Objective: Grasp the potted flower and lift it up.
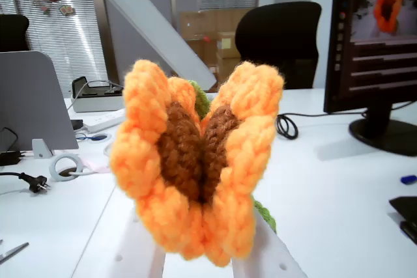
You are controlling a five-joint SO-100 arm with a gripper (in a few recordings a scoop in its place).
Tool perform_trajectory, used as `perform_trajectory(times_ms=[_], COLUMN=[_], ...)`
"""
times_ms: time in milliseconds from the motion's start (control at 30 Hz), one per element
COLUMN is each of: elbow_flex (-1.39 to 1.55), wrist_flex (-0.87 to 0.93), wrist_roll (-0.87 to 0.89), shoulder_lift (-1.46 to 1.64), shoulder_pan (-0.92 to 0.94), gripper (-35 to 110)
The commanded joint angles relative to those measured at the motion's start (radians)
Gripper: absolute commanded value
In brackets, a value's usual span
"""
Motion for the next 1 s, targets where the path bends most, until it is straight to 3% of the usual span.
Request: perform_trajectory(times_ms=[0,967], elbow_flex=[0.0,0.002], wrist_flex=[0.017,0.034], wrist_roll=[-0.008,-0.012], shoulder_lift=[0.002,0.002], shoulder_pan=[0.005,0.04], gripper=[0,0])
